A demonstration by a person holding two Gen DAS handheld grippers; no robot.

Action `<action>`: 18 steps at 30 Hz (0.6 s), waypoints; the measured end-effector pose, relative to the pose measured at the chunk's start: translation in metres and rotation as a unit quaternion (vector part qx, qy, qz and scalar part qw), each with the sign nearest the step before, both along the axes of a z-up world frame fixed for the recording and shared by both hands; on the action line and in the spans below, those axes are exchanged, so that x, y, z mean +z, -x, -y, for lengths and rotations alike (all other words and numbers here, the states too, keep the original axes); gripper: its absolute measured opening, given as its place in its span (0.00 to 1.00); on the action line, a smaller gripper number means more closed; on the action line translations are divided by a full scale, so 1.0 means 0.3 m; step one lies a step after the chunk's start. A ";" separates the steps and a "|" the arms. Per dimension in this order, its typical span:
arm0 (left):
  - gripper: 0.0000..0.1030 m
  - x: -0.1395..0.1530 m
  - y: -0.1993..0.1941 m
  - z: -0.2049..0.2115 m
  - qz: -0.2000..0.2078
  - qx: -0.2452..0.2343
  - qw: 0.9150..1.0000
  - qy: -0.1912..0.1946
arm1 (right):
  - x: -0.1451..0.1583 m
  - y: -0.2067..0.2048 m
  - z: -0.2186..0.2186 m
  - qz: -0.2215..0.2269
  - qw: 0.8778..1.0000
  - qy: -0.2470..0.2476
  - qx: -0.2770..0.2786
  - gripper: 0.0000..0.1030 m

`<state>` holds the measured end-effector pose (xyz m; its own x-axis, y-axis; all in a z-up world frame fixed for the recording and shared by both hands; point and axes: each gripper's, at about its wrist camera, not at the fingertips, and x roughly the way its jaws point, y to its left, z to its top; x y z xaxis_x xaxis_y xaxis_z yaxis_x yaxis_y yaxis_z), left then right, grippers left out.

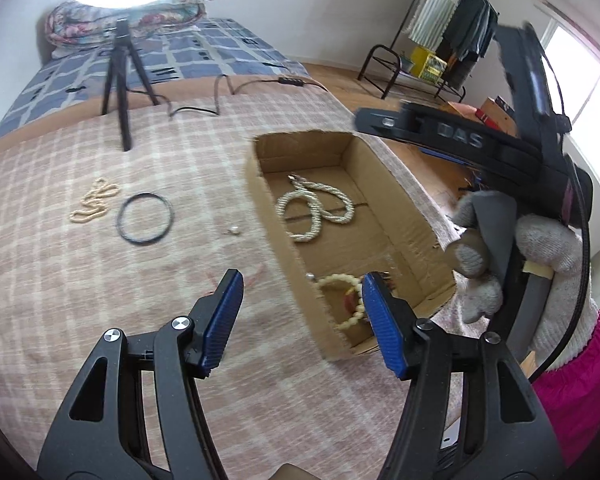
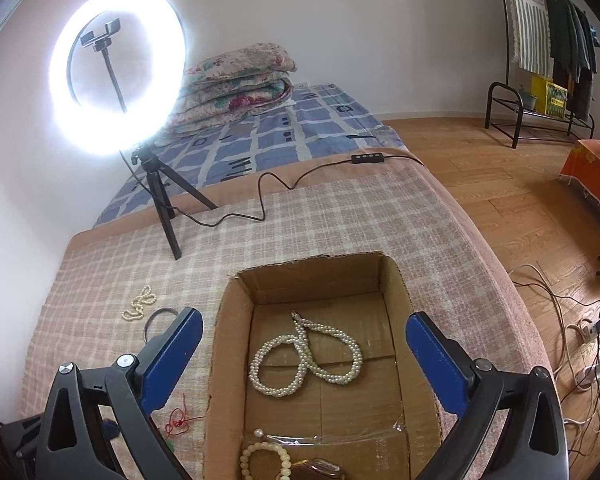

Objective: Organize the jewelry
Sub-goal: 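Withdraw both open grippers from the box toward the remaining jewelry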

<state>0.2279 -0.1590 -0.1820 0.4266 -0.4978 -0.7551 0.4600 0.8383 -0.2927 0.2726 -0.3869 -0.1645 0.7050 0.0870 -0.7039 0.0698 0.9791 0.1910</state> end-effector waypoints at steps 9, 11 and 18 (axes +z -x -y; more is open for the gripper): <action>0.62 -0.025 -0.027 -0.232 0.009 0.050 0.999 -0.010 | 0.029 0.042 -0.092 0.030 0.999 0.020 0.035 1.00; 0.62 -0.033 -0.038 -0.284 0.007 0.064 0.998 -0.010 | 0.034 0.049 -0.111 0.039 0.998 0.021 0.041 1.00; 0.62 -0.062 -0.059 -0.417 -0.005 0.095 0.995 -0.007 | 0.050 0.039 -0.192 0.056 0.996 0.014 0.074 0.99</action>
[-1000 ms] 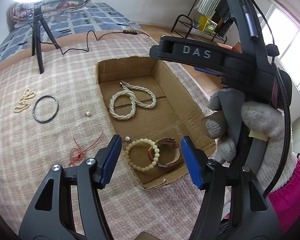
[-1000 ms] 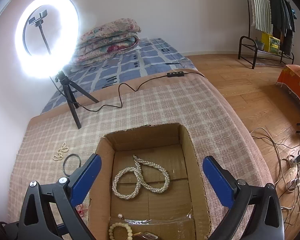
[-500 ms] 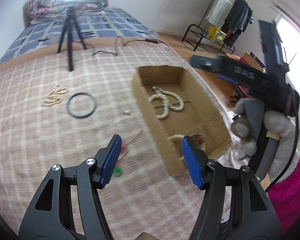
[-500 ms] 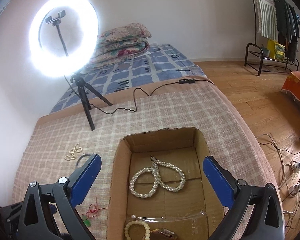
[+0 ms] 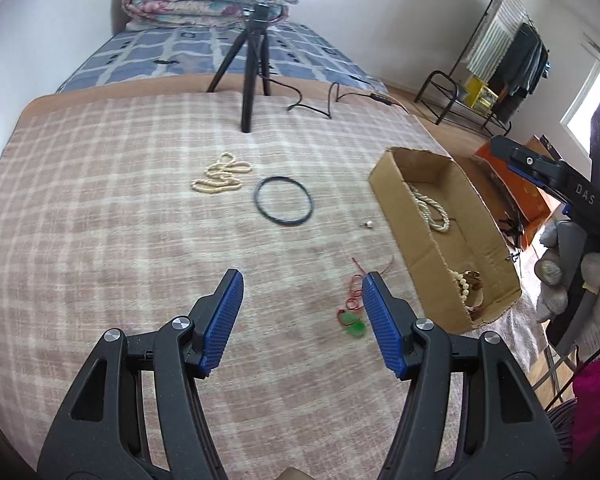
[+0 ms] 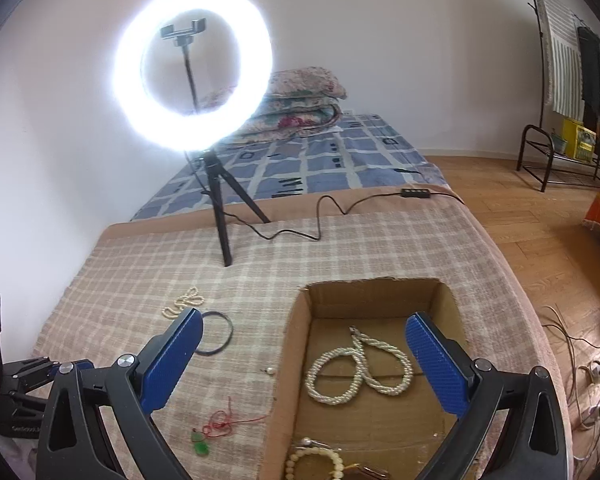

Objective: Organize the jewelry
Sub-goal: 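Withdraw both open grippers from the box toward the remaining jewelry, then close the left gripper on the green jade pendant while the right gripper grasps the black bangle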

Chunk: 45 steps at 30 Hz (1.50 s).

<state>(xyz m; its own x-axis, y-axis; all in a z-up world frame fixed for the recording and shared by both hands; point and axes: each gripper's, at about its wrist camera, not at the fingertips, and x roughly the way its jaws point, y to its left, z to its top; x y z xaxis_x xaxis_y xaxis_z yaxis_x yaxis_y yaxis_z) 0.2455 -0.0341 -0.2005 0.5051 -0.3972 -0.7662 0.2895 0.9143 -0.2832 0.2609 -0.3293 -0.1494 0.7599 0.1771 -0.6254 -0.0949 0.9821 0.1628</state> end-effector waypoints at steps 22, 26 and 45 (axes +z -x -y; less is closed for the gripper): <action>0.59 -0.041 -0.043 -0.112 -0.024 0.012 1.000 0.015 | -0.185 -0.213 -0.260 -0.121 0.989 -0.030 0.076 0.65; 0.54 -0.067 -0.034 -0.086 -0.038 -0.005 0.999 0.018 | -0.244 -0.247 -0.289 -0.158 0.983 -0.038 0.085 0.52; 0.41 -0.220 0.037 0.182 -0.102 -0.085 0.991 0.017 | -0.379 -0.385 -0.329 -0.243 0.965 -0.048 0.089 0.36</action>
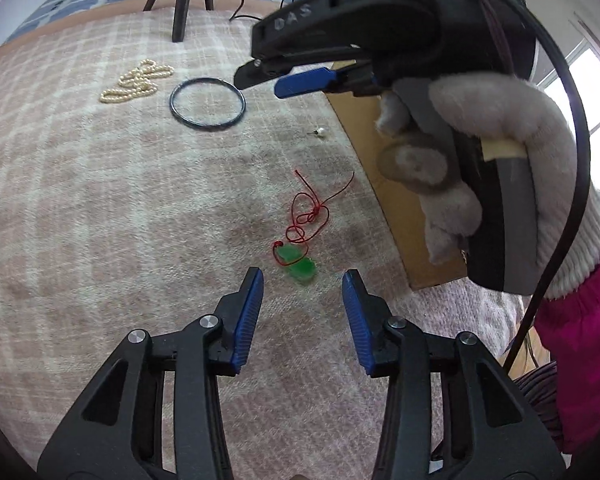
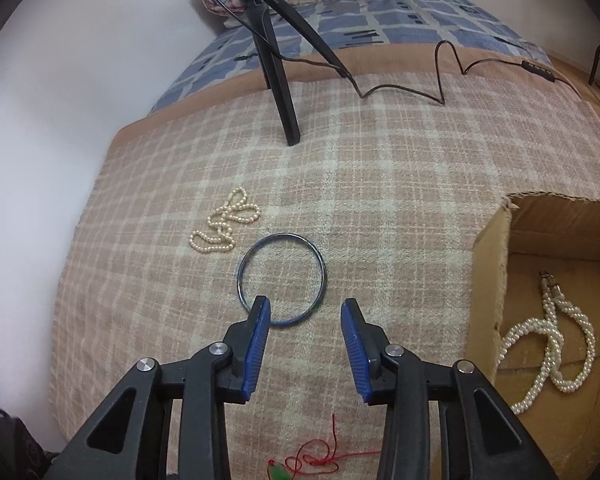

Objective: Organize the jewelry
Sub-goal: 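Close the left gripper on the green jade pendant while the right gripper grasps the black bangle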

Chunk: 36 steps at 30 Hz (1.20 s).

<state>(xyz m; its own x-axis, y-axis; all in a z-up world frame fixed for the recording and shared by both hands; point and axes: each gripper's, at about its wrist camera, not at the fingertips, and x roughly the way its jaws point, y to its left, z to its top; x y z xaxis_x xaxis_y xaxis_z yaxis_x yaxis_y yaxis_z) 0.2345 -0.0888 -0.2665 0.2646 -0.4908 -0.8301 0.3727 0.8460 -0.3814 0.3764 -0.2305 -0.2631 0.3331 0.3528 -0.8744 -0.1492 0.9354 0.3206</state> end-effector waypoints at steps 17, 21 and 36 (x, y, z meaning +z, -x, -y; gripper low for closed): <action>0.41 -0.096 -0.071 0.104 -0.015 0.009 1.000 -0.017 | -0.071 -0.198 -0.110 -0.038 0.993 0.090 0.059 0.32; 0.39 -0.114 -0.095 0.148 -0.009 0.008 0.999 -0.029 | -0.078 -0.230 -0.141 -0.035 0.992 0.104 0.067 0.32; 0.18 -0.145 -0.078 0.146 0.017 -0.004 0.999 -0.046 | -0.140 -0.253 -0.224 -0.028 0.986 0.136 0.092 0.25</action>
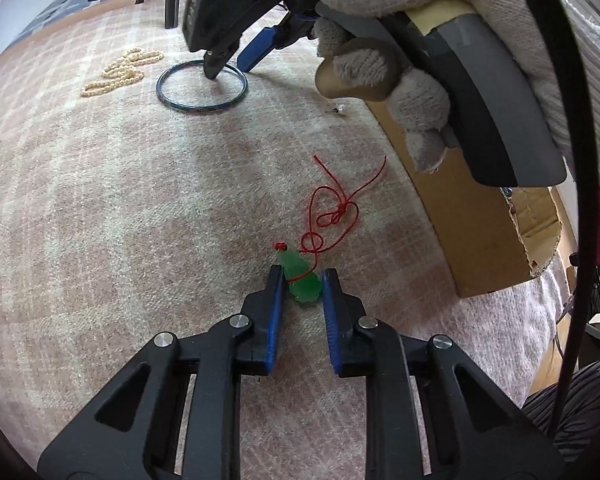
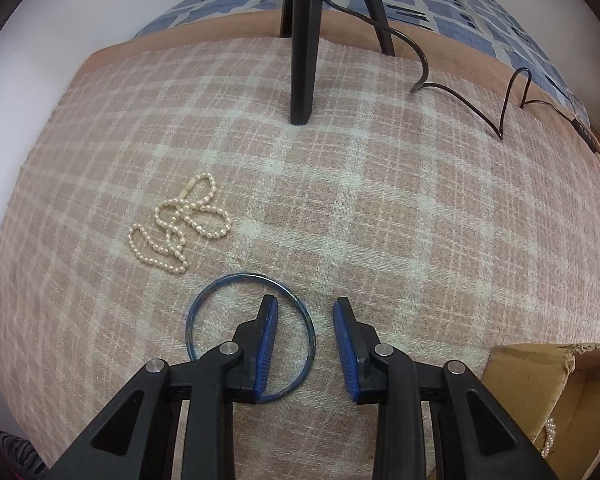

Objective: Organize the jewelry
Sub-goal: 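Close the left gripper on the green jade pendant while the right gripper grasps the black bangle, then carry the pendant and bangle over the box and open both grippers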

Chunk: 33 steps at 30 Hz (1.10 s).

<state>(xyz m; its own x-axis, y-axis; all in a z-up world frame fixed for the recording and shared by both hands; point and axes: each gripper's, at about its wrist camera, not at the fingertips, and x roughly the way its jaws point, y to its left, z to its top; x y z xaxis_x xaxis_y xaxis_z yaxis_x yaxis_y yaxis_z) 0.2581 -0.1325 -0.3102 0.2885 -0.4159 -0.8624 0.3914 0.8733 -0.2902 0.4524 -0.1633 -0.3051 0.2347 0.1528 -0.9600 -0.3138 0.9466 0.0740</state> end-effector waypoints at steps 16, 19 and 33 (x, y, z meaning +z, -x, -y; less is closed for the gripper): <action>0.18 0.027 0.044 -0.084 0.005 0.009 1.000 0.008 | 0.042 0.109 0.086 0.020 1.000 -0.013 0.000 0.01; 0.18 0.047 0.051 -0.112 0.011 0.012 1.000 0.013 | 0.072 0.117 0.093 0.032 0.999 -0.015 -0.003 0.01; 0.17 0.182 0.104 -0.217 0.052 0.024 0.998 0.035 | 0.306 0.243 0.163 0.116 0.991 -0.053 -0.025 0.01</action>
<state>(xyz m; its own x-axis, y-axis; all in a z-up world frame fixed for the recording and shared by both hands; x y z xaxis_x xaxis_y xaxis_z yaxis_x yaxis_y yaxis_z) 0.2267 -0.0672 -0.2555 0.3959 -0.4580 -0.7959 0.3805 0.8707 -0.3117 0.3795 -0.2122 -0.2134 0.4579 0.2321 -0.8581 -0.2866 0.9523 0.1047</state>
